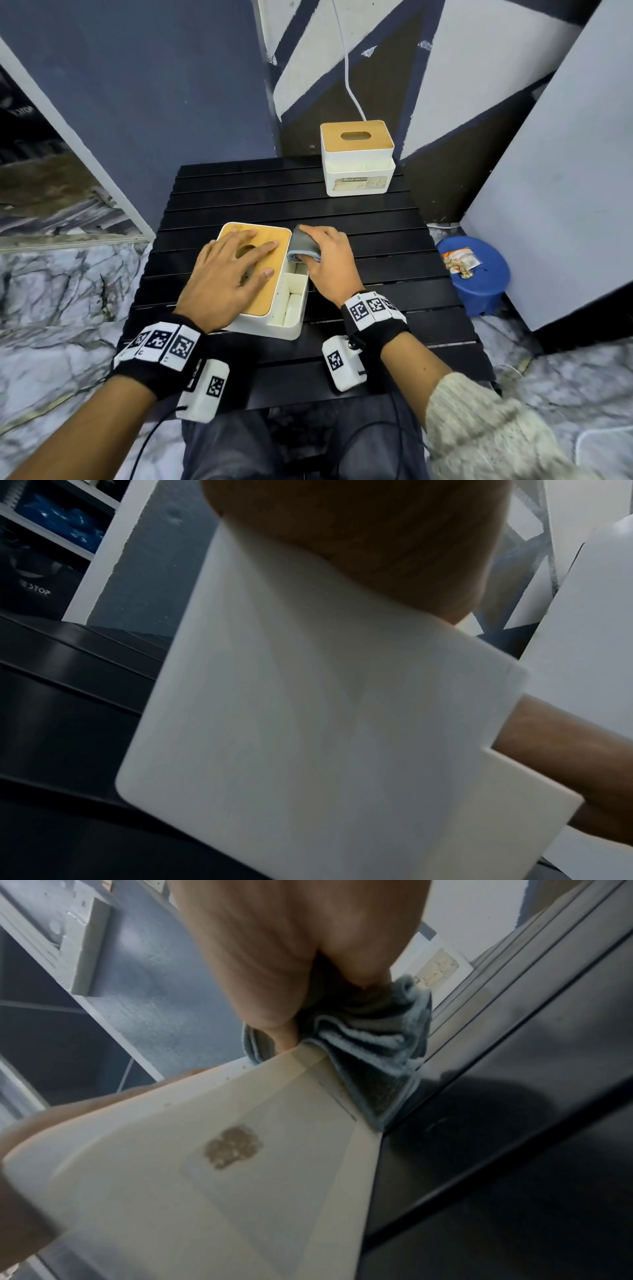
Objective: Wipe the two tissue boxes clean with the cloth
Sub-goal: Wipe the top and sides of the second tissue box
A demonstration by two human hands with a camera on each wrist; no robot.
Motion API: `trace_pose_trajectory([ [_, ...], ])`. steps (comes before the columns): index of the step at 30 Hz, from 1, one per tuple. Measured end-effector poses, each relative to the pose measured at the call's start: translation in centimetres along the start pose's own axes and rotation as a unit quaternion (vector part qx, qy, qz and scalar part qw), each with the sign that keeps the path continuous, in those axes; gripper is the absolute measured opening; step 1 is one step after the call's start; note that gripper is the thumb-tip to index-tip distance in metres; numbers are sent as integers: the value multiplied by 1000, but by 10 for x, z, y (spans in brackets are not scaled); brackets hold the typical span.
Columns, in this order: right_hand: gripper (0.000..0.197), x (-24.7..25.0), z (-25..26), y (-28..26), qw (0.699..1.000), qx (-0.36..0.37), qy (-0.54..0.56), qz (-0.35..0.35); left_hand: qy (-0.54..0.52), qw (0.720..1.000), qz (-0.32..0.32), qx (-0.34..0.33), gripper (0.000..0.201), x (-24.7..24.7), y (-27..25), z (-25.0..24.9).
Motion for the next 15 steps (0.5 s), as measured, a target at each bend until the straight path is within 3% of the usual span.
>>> trace_pose_trajectory([
  [9, 49, -3, 10, -30, 994, 89, -14, -63, -2, 1000, -8, -6, 61, 1, 0, 0],
  [13, 51, -2, 12, -40, 993, 111, 3, -42, -1, 1000, -4, -16, 59, 1, -1, 1],
  [15, 49, 0, 10, -27, 996, 88, 14, -21, -8, 1000, -3, -18, 59, 1, 0, 1],
])
Point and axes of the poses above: each hand's wrist, its own y-axis towards the middle knuckle, its own x-axis out of the back of the hand, z = x × y, the point moved 4 cm from there along y, towards the middle knuckle, and after that the axes turned 3 degrees about x, right-handed, at the moved point
